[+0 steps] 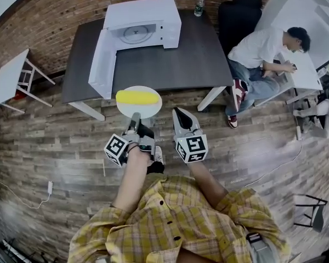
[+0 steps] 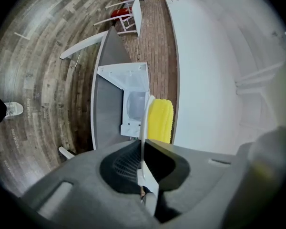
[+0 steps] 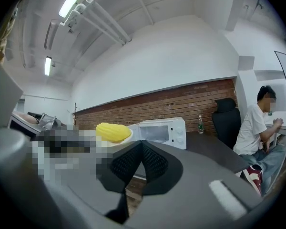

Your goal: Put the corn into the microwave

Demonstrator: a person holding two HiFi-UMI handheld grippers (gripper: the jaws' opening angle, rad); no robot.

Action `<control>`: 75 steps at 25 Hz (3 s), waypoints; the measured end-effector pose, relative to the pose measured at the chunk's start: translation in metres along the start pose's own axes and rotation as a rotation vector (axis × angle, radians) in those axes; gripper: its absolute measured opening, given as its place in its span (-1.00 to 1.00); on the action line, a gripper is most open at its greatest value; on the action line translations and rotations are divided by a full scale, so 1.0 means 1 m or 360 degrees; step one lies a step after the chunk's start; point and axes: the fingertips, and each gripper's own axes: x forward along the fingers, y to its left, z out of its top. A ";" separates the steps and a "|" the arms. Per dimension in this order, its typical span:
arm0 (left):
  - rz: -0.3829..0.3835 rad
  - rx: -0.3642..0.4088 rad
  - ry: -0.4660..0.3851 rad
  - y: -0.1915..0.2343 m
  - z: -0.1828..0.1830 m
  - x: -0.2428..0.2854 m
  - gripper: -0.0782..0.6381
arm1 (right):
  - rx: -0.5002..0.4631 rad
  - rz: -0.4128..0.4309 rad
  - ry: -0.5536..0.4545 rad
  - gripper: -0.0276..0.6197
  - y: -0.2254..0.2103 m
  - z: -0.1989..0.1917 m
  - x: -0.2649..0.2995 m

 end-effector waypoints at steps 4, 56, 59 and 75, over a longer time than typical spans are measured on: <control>-0.0007 0.0012 0.0019 -0.011 0.024 0.044 -0.74 | 0.0017 -0.0027 -0.0018 -0.91 -0.012 0.014 0.047; 0.0096 -0.0097 -0.0181 -0.012 0.071 0.308 -0.74 | 0.0054 0.0183 0.0052 -0.91 -0.154 0.044 0.291; 0.0117 -0.0103 -0.0182 -0.008 0.078 0.317 -0.74 | 0.0062 0.0183 0.0064 -0.91 -0.154 0.041 0.301; 0.0177 -0.0082 -0.0151 0.021 0.126 0.378 -0.74 | 0.0042 0.0102 0.0116 -0.91 -0.157 0.032 0.346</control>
